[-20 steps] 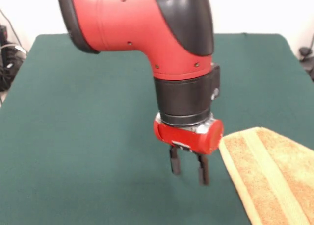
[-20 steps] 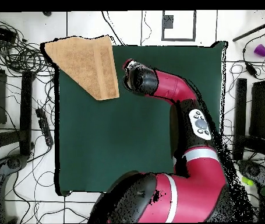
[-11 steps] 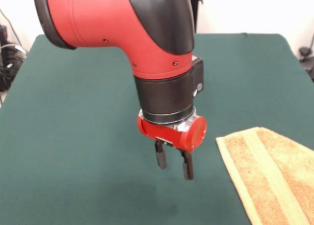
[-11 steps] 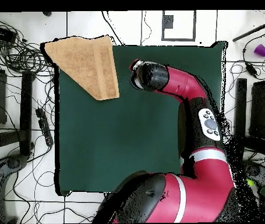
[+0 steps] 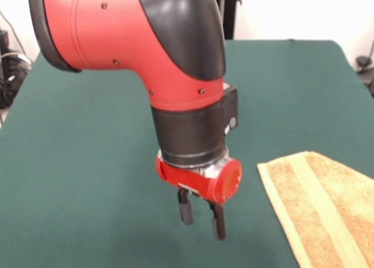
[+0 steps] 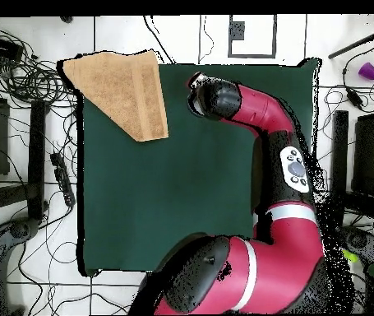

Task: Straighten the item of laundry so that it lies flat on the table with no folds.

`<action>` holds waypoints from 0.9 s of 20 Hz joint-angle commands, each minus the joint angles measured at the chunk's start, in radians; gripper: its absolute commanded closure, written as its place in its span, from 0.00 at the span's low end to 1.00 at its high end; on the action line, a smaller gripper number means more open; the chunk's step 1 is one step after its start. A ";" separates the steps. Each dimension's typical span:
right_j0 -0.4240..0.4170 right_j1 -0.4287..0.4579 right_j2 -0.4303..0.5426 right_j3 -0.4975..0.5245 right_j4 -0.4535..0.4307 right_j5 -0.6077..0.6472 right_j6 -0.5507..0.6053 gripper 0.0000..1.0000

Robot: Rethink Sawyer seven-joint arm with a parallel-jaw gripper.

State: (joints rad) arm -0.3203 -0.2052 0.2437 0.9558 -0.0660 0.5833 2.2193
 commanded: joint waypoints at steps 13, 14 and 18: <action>0.223 -0.011 0.092 0.027 0.137 0.004 0.122 0.00; 0.215 -0.045 0.101 0.072 0.146 -0.003 0.122 0.00; 0.150 -0.174 0.151 0.227 0.168 0.019 0.055 0.00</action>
State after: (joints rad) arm -0.1295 -0.1712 0.2807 0.9093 0.0291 0.5839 2.2193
